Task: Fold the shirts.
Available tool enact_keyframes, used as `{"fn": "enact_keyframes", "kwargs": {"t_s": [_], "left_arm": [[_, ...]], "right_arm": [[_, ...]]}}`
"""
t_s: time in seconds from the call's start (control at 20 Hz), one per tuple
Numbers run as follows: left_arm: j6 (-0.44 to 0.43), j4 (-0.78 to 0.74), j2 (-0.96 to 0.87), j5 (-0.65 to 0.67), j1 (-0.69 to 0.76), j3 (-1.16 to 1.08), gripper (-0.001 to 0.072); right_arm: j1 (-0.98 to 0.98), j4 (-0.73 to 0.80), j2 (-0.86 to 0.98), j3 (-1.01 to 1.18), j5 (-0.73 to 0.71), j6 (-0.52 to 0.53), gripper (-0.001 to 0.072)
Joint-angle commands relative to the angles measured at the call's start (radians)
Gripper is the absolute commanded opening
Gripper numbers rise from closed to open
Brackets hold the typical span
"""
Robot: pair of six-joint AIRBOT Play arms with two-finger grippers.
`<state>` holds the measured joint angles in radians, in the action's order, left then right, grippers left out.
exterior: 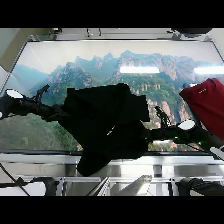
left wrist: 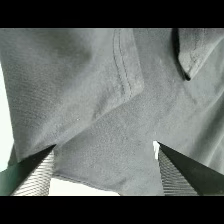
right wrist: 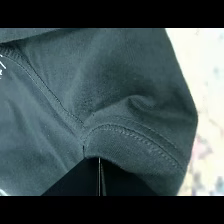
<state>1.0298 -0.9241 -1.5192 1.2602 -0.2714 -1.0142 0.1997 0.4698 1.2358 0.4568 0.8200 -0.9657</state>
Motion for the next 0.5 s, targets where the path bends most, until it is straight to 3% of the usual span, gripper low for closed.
{"fn": "enact_keyframes", "kwargs": {"t_s": [0.0, 0.45], "left_arm": [[0.005, -0.002, 0.0, 0.014, -0.029, -0.035, 0.0675], [0.005, -0.043, 0.0, -0.024, -0.018, -0.065, 0.0673]], "right_arm": [[0.001, -0.003, 0.001, 0.0, -0.005, 0.0, 0.002], [0.001, -0.003, 0.001, -0.001, -0.012, 0.0, 0.002]]}}
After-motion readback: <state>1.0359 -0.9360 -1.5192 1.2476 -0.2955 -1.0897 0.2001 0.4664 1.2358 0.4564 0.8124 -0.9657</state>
